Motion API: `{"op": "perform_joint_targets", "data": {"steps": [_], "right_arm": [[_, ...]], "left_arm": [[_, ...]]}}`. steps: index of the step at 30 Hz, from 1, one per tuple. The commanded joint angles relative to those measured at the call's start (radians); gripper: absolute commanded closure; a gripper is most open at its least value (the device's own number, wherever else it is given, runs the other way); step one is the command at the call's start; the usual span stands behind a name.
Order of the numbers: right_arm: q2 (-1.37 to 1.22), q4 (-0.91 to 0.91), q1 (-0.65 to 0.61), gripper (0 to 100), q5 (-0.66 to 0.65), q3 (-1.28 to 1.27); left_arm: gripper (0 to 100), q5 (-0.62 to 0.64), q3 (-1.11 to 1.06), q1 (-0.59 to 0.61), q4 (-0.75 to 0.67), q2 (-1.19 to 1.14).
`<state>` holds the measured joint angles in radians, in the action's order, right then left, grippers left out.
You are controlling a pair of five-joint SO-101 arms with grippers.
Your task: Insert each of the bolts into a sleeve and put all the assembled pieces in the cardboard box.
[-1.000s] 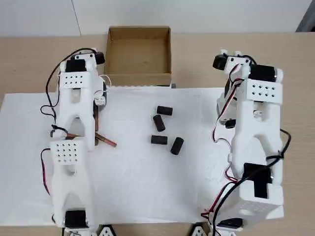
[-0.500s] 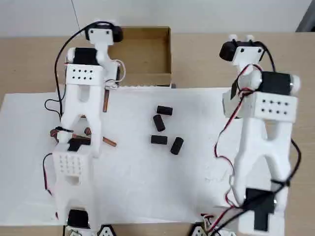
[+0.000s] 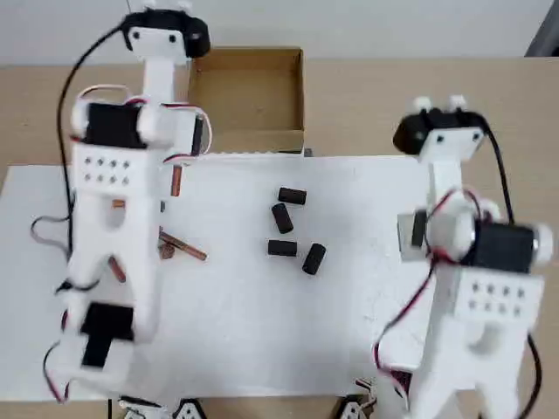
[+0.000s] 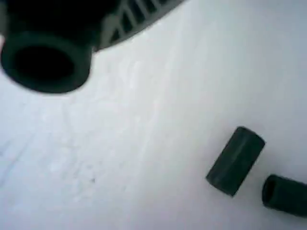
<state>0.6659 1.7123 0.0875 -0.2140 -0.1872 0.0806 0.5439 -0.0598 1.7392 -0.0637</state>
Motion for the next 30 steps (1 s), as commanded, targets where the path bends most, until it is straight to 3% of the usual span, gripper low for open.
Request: {"op": "perform_joint_targets", "data": {"steps": [1, 11, 24, 30], "right_arm": [[0.154, -0.039, 0.008, 99.6, 0.009, -0.071], [0.466, -0.159, 0.008, 99.6, 0.011, -0.330], [0.631, -0.348, 0.001, 99.6, 0.180, -0.565], [0.638, -0.472, -0.039, 99.6, 0.195, -0.678]], "left_arm": [[100, -0.006, -0.094, -0.009, 0.012, 0.176], [100, 0.025, -0.400, -0.008, -0.049, 0.477], [100, 0.092, -0.917, -0.008, -0.330, 0.922], [100, 0.170, -1.176, -0.008, -0.499, 1.149]]}}
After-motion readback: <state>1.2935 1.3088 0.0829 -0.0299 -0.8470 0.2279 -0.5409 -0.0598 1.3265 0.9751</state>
